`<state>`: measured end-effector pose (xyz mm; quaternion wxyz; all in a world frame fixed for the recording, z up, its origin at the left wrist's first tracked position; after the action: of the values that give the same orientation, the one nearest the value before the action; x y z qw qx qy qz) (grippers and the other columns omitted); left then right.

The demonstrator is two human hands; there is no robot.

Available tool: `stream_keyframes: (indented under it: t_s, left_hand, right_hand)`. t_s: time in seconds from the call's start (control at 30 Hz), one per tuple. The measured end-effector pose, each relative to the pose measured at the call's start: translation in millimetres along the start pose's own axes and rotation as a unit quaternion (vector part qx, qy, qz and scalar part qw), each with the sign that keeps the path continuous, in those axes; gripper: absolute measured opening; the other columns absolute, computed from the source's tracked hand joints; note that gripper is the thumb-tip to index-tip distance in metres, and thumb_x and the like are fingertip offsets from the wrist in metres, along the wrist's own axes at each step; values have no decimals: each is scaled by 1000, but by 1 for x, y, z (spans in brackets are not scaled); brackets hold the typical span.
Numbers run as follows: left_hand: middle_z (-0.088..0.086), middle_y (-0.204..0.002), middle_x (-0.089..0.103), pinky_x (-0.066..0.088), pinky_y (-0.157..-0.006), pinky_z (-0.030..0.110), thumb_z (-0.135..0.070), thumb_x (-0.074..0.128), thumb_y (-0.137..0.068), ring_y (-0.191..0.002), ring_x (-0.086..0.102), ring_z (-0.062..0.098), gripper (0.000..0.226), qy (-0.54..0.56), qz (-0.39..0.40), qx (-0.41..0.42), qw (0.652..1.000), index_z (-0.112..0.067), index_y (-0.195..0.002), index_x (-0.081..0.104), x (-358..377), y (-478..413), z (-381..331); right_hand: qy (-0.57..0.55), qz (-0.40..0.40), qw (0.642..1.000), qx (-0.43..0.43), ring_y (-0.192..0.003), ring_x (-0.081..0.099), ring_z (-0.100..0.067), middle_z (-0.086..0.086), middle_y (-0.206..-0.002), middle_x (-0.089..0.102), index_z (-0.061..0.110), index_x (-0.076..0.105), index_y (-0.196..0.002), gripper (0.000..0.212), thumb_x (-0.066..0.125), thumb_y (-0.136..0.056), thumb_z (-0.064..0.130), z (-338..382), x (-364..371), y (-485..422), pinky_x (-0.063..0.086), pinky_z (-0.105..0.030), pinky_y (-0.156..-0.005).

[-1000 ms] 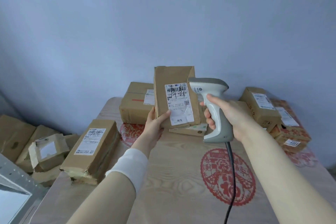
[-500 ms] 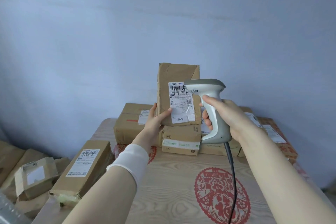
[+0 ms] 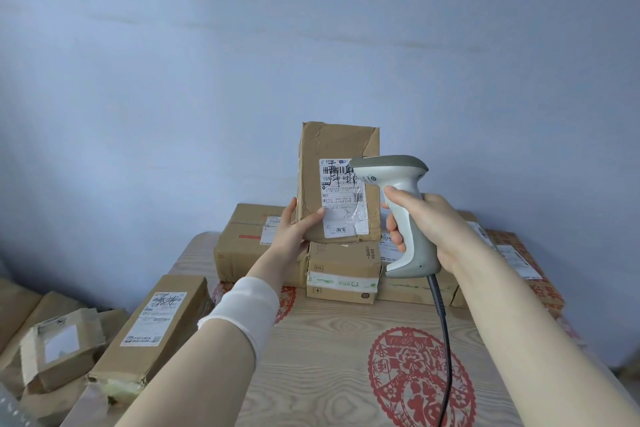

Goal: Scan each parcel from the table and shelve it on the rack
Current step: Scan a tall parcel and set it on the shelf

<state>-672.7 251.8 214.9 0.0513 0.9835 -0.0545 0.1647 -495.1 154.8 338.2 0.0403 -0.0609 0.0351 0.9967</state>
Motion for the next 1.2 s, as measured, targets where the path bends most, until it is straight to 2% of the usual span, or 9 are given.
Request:
stream_keyframes:
  t_s: [0.13,0.23,0.4,0.53,0.67,0.87,1.0,1.2]
  left_hand:
    - [0,-132,55,39,-109,41,-30,75,-77,-116,57,18,86,-3,3,4,1000,-31,-148,25,-2,0,-2]
    - [0,-132,54,39,-108,41,-29,75,-78,-115,57,18,85,-3,0,6,1000,-31,-148,25,-4,0,-1]
    - [0,-131,57,39,-109,41,-38,79,-66,-116,58,18,96,-10,7,0,1000,-33,-147,27,-4,-1,1]
    - [1,-134,54,38,-109,42,-39,80,-67,-117,57,18,95,-10,4,-1,1000,-34,-147,27,-7,-3,2]
    - [2,-135,53,37,-110,42,-32,75,-78,-118,55,19,85,-8,1,0,1000,-33,-147,26,-6,-4,2]
    - [3,-136,52,37,-109,43,-30,74,-78,-117,55,19,85,-3,-4,-9,1000,-30,-148,25,-12,2,4]
    - [1,-132,56,36,-110,44,-34,81,-68,-116,57,19,94,4,-27,-4,1000,-31,-146,29,-27,13,1]
    - [-1,-125,62,42,-104,43,-42,84,-55,-110,62,19,104,5,-111,16,994,-31,-144,32,-80,59,-2]
  right_hand:
    - [15,-2,1000,-4,-38,47,-14,-5,-56,54,8,57,-83,25,57,-93,31,1,0,-2,41,-21,-40]
    - [24,0,1000,-4,-37,48,-14,-5,-57,54,8,57,-83,25,57,-93,31,1,1,-2,41,-21,-40]
    - [24,0,1000,-8,-38,48,-14,-6,-59,54,7,57,-84,25,58,-92,30,2,1,-3,41,-21,-40]
    - [22,3,1000,-12,-39,48,-14,-6,-59,54,8,56,-82,25,58,-92,30,4,0,-4,42,-22,-40]
    - [25,2,1000,-16,-39,48,-15,-6,-59,54,8,56,-81,25,58,-92,30,3,-2,-6,42,-21,-41]
    - [8,6,1000,-19,-40,48,-15,-4,-56,57,6,58,-86,27,59,-92,31,1,0,-9,42,-22,-41]
    - [-23,45,999,-14,-37,48,-14,-3,-46,55,3,54,-77,33,58,-92,33,3,20,-11,42,-21,-38]
    - [-76,161,983,37,-39,46,-15,-8,-53,52,4,56,-64,42,58,-90,37,-15,75,-7,41,-22,-39]
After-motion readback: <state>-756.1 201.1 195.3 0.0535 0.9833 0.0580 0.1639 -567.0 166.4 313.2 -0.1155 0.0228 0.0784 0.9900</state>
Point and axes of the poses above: each hand's wrist, its own y-axis away from the middle knuckle, its own x-axis out of the palm, z = x × y, the point moved 10 cm from there along -y, towards the middle knuckle
